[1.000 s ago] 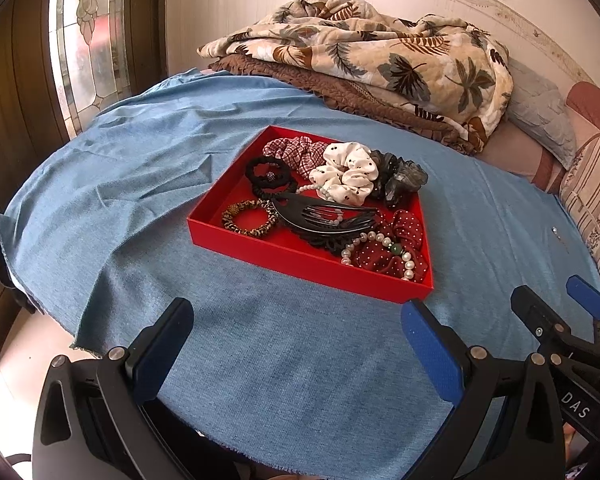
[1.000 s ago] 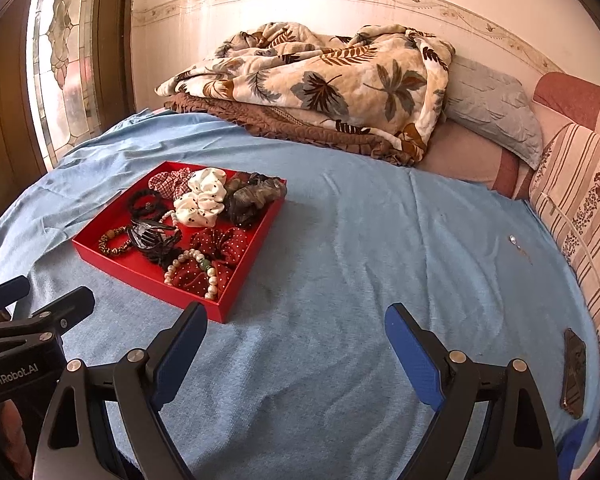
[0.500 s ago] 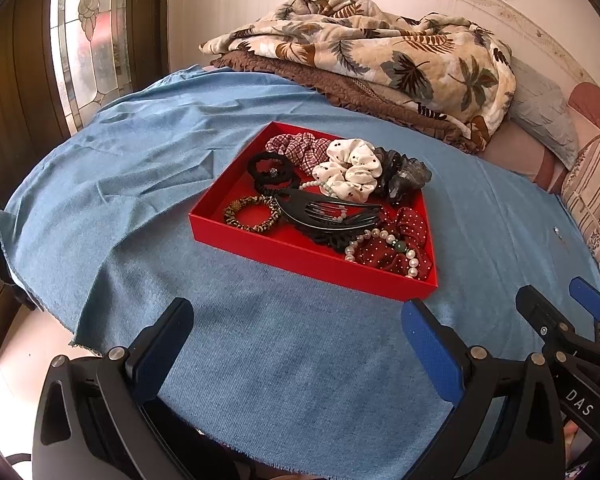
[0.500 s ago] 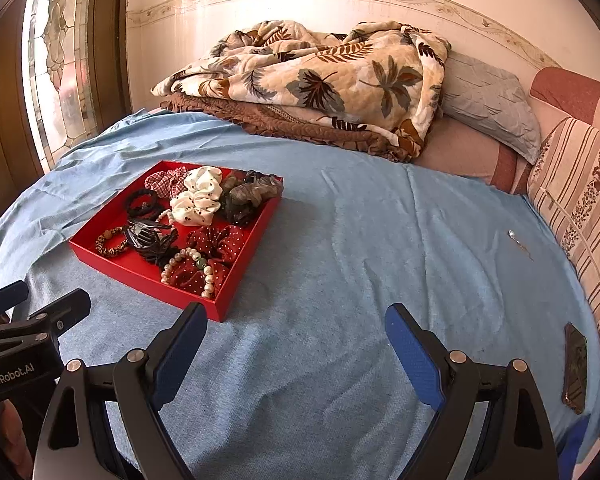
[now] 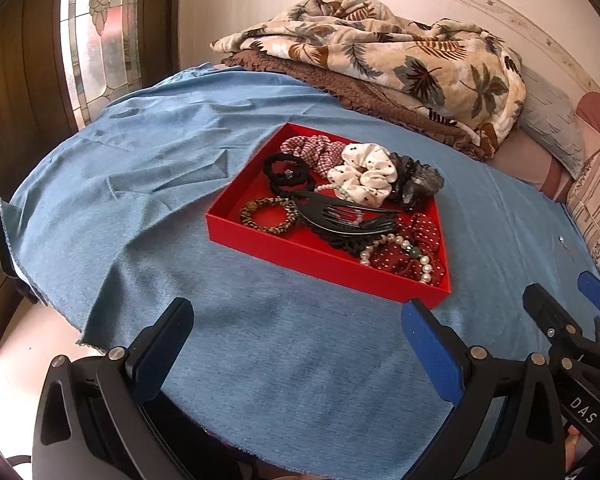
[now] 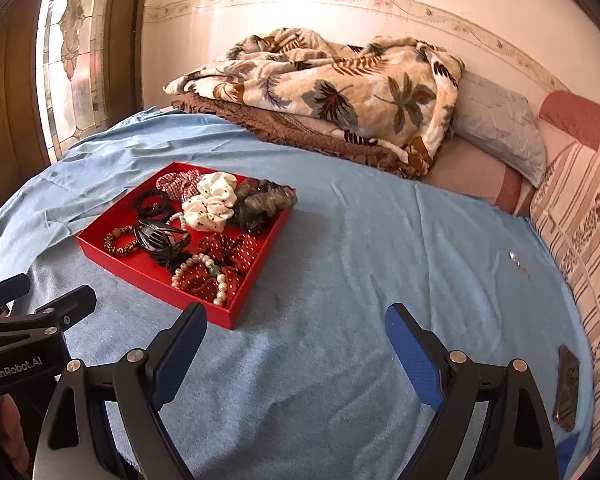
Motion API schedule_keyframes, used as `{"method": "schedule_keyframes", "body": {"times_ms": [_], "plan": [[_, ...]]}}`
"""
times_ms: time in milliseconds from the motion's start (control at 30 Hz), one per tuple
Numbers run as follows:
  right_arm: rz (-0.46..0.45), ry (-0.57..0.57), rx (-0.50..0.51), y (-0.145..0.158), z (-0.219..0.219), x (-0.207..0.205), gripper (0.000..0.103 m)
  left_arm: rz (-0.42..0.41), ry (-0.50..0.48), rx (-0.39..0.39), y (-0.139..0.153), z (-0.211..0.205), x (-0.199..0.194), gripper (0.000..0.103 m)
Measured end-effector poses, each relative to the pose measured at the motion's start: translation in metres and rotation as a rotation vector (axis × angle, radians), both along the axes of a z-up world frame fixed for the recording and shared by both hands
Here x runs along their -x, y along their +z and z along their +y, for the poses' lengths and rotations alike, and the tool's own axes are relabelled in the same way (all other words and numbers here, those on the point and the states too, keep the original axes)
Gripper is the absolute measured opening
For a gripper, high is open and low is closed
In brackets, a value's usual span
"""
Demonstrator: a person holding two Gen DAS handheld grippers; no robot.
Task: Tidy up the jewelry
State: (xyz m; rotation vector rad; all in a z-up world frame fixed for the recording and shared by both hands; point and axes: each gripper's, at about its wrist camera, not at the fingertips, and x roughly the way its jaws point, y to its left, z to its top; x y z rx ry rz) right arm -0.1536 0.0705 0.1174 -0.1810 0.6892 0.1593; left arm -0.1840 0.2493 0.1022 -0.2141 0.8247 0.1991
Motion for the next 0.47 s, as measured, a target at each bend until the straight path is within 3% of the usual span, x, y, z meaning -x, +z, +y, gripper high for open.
{"method": "schedule_keyframes", "body": {"times_ms": [467], "plan": [[0.044,0.046,-0.069,-0.001,0.004,0.0,0.094,-0.068,0.061,-0.08,0.032,0.017,0.001,0.103]]}}
